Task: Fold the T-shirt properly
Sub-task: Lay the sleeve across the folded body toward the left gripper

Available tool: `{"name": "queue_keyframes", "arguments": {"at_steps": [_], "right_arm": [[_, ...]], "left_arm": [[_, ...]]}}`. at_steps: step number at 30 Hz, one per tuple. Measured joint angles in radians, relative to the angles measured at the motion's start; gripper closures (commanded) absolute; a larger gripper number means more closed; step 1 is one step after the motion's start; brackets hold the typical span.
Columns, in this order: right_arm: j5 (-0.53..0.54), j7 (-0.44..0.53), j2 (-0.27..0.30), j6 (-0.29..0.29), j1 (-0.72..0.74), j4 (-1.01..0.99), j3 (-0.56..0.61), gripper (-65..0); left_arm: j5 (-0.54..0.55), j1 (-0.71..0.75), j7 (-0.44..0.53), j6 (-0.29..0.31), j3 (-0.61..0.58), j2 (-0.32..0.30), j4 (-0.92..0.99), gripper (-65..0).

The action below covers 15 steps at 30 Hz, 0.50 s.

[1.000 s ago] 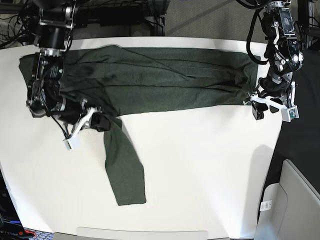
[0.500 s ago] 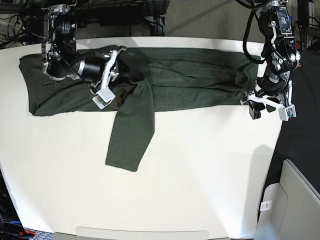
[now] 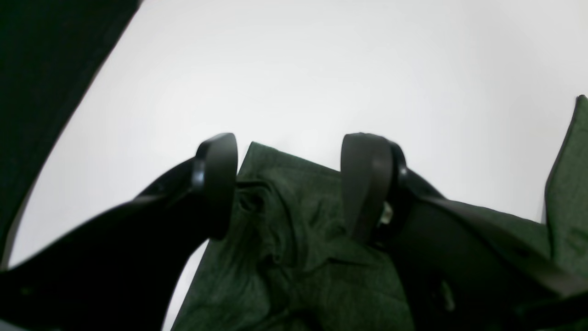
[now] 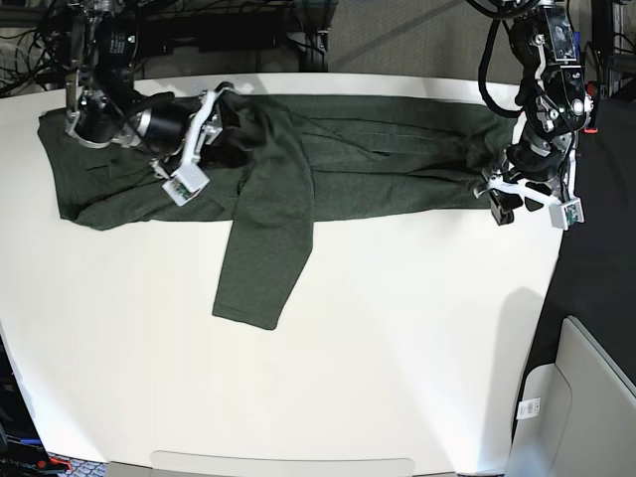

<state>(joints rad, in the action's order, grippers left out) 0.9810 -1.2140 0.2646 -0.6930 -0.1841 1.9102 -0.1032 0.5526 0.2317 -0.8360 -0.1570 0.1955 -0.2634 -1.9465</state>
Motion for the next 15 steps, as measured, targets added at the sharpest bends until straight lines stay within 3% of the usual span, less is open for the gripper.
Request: {"name": "queue_keyframes", "arguments": {"at_steps": [2,8,15], "right_arm": [[0.002,-0.002,-0.007,0.000,0.006,0.000,-0.058,-38.1],[-0.015,0.006,-0.043,-0.001,0.199,-0.179,-0.150,-38.7],[-0.268,0.101,-0.108,0.053,0.441,-0.473,-0.153,-38.6]], "left_arm": [[0.000,0.001,0.003,0.000,0.000,0.000,0.000,-35.0],[0.000,0.023,-0.001,0.000,0.000,-0.001,0.000,-35.0],[0.000,0.018,0.002,0.003,0.000,0.000,0.000,-35.0]]}}
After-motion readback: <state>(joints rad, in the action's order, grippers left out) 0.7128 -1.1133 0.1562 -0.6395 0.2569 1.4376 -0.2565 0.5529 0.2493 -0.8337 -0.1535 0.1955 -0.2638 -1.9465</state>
